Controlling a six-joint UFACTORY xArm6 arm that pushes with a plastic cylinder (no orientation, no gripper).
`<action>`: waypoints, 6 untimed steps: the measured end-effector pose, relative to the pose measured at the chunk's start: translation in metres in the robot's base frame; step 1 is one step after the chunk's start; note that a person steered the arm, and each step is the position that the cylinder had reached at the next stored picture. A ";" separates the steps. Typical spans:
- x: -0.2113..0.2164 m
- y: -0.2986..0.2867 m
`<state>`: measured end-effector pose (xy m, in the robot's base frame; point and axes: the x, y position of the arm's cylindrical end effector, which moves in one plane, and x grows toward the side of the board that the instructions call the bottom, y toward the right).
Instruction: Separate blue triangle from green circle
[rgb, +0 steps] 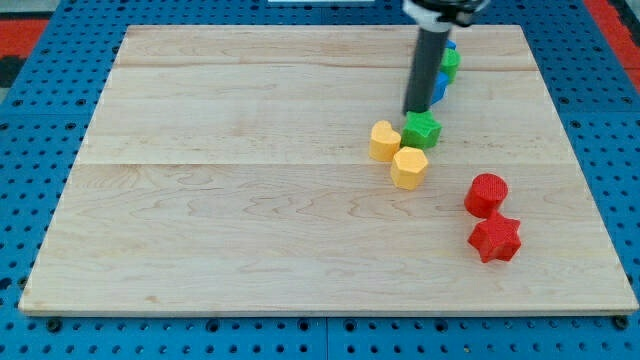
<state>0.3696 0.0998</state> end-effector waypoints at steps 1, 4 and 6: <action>-0.012 0.039; 0.030 -0.024; -0.063 0.124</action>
